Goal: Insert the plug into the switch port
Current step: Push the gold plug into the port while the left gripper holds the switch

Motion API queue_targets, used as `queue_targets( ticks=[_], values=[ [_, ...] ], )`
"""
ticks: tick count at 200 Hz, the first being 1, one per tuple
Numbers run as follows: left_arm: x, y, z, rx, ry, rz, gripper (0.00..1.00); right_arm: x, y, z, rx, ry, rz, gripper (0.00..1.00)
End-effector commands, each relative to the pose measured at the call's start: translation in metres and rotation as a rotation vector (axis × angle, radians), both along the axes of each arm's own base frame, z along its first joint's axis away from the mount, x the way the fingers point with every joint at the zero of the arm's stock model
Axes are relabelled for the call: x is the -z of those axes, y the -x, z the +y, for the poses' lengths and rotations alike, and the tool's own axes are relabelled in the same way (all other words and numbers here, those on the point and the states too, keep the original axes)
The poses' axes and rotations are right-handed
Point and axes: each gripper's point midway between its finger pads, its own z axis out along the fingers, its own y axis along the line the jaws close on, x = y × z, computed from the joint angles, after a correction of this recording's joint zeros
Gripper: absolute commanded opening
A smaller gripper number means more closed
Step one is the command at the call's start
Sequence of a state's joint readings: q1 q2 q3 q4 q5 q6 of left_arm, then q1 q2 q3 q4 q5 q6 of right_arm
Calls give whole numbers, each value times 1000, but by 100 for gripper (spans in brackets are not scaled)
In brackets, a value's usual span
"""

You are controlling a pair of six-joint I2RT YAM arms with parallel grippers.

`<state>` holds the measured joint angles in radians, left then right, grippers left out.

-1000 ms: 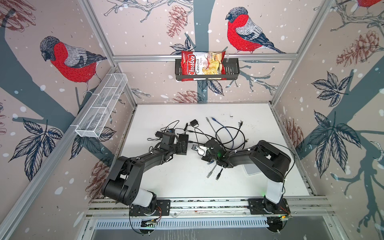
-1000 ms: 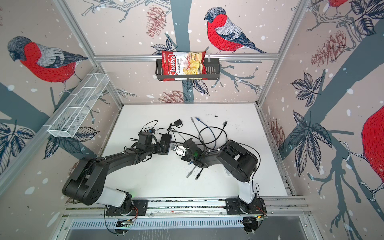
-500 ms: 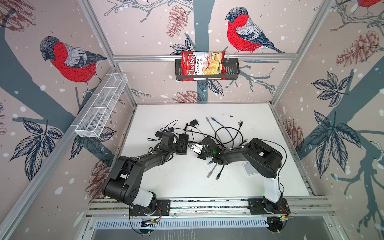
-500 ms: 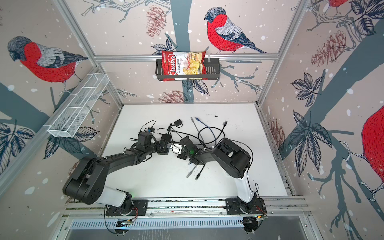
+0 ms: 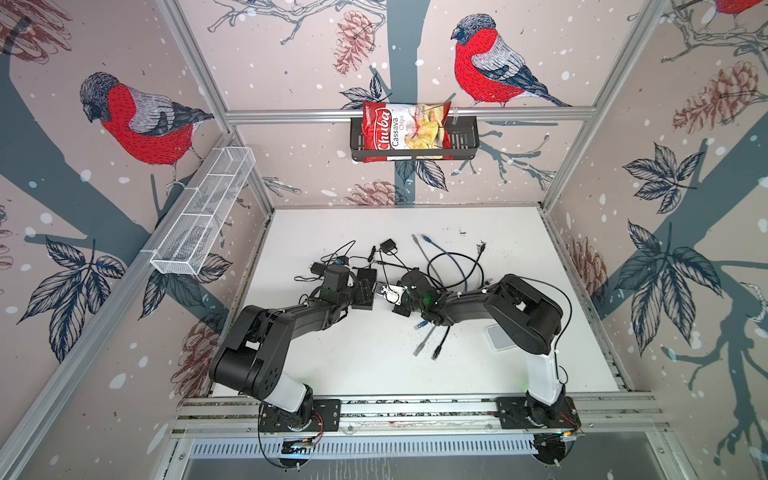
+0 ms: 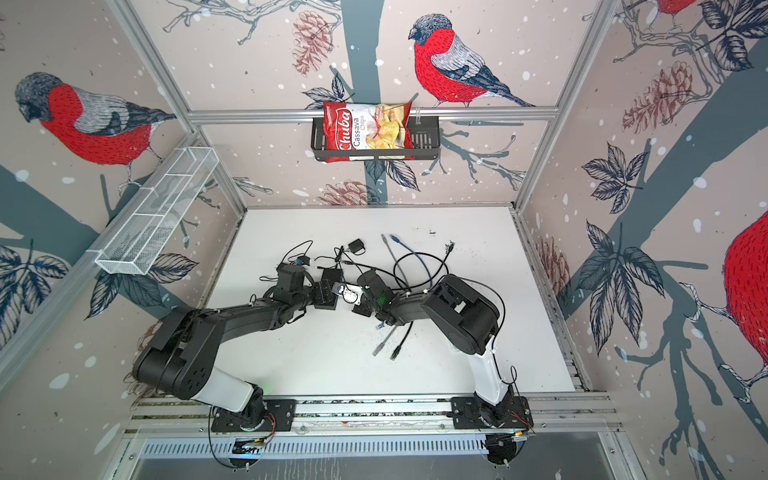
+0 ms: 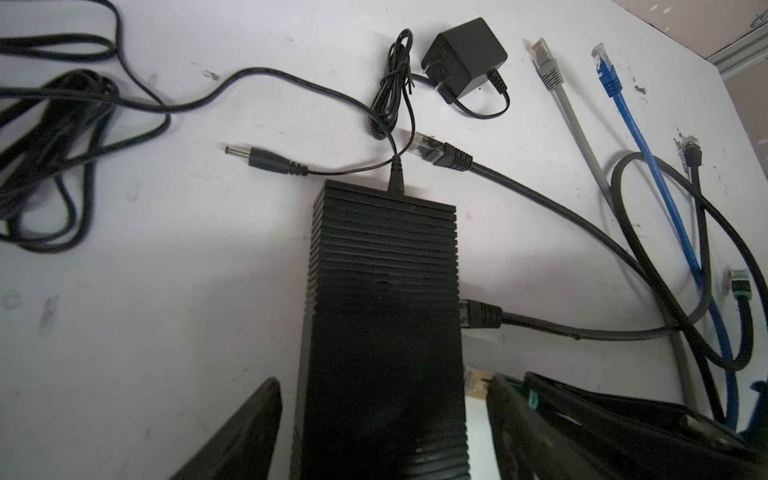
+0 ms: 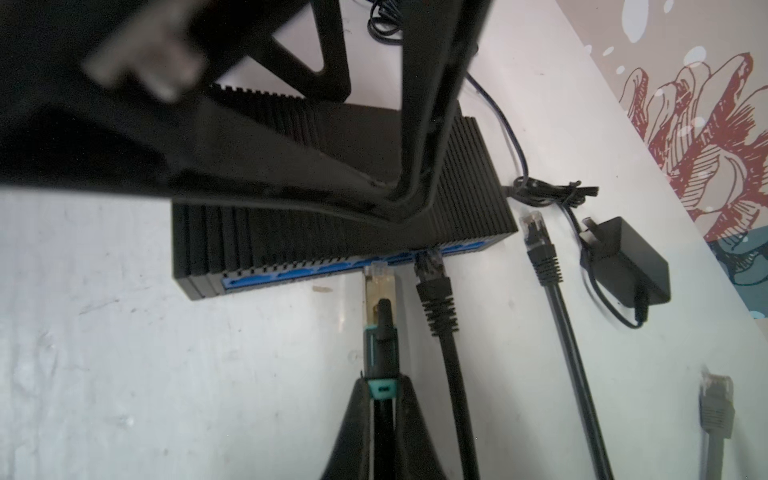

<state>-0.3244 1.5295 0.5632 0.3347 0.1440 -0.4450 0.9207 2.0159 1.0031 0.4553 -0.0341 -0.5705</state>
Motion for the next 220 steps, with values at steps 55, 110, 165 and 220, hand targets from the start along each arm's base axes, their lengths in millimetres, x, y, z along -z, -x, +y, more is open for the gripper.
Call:
queue_targets(
  ticks=[55,110,165,220],
  values=[
    [-9,-11,-4,4,24,-56,75,-4,-1,6,17,-20,6,2],
    [-3,-14,-7,18,26,-53,73,-6,-5,14,19,-25,5,2],
    [2,-13,-19,73,64,-40,72,-8,2,24,-21,-32,5,2],
    [3,-8,-29,146,78,-49,71,-15,17,28,-79,-74,22,2]
  ],
)
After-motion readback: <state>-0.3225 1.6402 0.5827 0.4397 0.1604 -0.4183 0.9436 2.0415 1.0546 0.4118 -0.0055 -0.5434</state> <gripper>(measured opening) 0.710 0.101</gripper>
